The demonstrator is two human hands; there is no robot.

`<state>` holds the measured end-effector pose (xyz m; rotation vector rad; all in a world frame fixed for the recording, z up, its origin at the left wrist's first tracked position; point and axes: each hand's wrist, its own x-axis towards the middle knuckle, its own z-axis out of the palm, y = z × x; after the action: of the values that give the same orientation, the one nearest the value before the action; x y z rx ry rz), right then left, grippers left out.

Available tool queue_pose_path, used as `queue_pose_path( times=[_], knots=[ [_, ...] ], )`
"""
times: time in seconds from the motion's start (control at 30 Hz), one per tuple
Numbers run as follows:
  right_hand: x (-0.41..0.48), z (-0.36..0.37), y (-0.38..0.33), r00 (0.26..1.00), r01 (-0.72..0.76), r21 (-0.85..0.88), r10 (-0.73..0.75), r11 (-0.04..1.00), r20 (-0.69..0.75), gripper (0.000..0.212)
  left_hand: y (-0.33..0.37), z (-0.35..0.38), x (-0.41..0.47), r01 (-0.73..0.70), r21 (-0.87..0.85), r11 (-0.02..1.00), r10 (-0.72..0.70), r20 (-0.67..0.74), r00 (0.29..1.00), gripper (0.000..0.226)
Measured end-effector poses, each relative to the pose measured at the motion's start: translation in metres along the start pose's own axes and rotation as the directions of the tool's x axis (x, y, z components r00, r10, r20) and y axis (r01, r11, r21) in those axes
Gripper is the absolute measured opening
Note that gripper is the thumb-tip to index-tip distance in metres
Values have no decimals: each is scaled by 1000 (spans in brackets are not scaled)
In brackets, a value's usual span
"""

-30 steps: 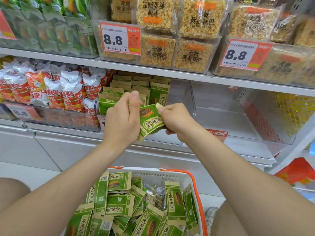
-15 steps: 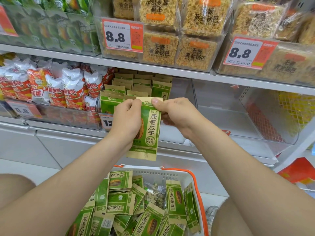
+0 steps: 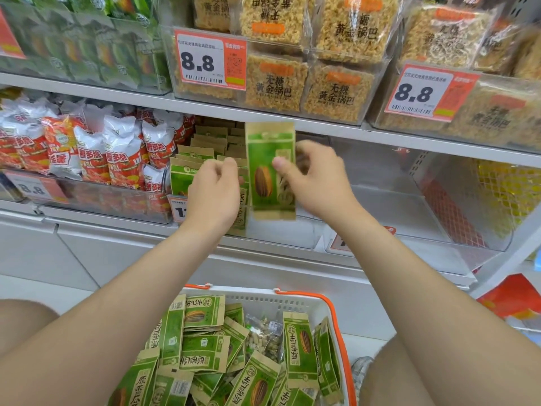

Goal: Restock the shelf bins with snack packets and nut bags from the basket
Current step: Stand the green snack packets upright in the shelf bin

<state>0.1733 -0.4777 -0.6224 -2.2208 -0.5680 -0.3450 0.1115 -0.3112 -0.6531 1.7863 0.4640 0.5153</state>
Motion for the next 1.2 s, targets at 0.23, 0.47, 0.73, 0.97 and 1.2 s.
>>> queue_pose_path(
  times=[0.23, 0.47, 0.73, 0.97, 1.2],
  knots=[
    [17, 15, 22, 979, 203, -207, -198, 957, 45, 17, -17, -4, 2, -291, 536, 793, 169, 266, 949, 20],
    [35, 46, 37, 968, -234, -233, 249, 944, 36, 18, -25, -8, -7, -486, 779, 396, 244, 421, 874, 41],
    [64, 64, 48, 886, -462, -100, 464, 881, -6, 29, -30, -6, -5, -508, 804, 307, 290, 429, 855, 41],
    [70, 81, 62, 845, -534, -21, 534, 845, -15, 31, -30, -3, -6, -512, 816, 267, 301, 434, 849, 38],
    [67, 76, 60, 801, -597, 41, 598, 801, -17, 33, -30, -3, -6, -518, 815, 258, 269, 454, 849, 38]
  ],
)
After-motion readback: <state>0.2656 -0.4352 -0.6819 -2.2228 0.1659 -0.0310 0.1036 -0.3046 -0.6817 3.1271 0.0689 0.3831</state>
